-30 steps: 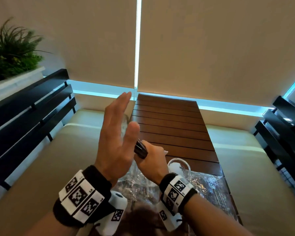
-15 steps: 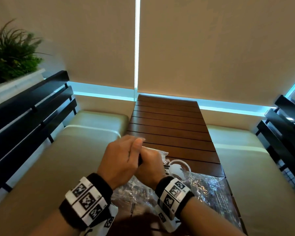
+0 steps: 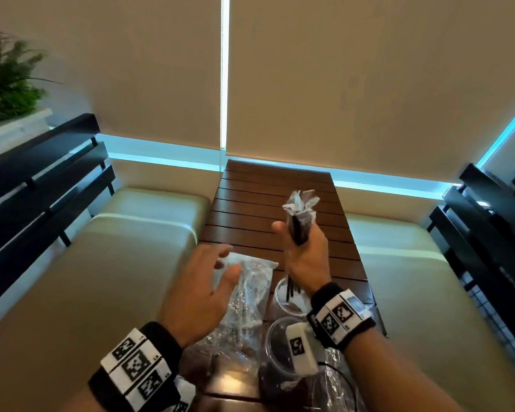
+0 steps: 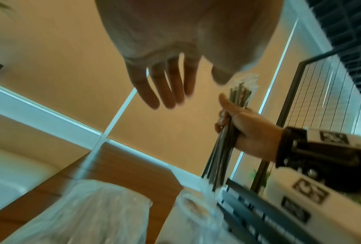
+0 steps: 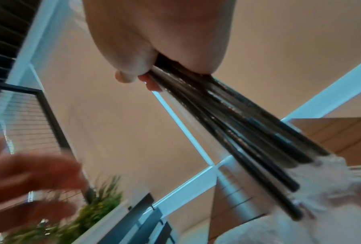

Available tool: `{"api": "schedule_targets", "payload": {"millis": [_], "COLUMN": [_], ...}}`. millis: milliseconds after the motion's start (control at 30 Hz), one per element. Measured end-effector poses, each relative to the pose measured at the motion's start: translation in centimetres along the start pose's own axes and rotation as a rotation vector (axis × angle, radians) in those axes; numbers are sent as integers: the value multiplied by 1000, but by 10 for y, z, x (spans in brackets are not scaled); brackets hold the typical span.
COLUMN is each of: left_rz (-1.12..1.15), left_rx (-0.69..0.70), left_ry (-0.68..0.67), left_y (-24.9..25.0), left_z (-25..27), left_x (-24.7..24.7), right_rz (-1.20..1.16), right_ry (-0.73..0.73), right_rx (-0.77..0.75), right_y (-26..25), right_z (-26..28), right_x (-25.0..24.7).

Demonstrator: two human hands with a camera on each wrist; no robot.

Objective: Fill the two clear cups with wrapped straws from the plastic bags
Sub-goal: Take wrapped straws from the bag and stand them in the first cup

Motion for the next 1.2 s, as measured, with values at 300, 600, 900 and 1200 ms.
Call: {"api": "schedule_targets", "payload": {"millis": [300, 600, 900, 1200], "left_rz": [-304, -521, -472, -476], "left_rx": [167, 392, 357, 322], "left_ry": [-706, -808, -831, -821], "left_y": [-10, -16, -28, -19], "left_z": [63, 71, 73, 67], "left_x": [130, 182, 193, 180], "right_rz": [-139, -79, 195, 228], "right_ry": [109, 96, -76, -191], "right_rx": [267, 383, 445, 457], "right_y": [96, 138, 186, 168], "right_z": [9, 25, 44, 55], "right_x": [-33, -31, -33, -40]}}
Point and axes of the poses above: each hand's wrist, its own z-axis away from the middle knuckle, its own x-axis out of the palm, y = z × x, the point moved 10 cm from there along -z, towards the middle knuckle, and after that the axes turned 3 degrees about x, right-handed, at the moved point
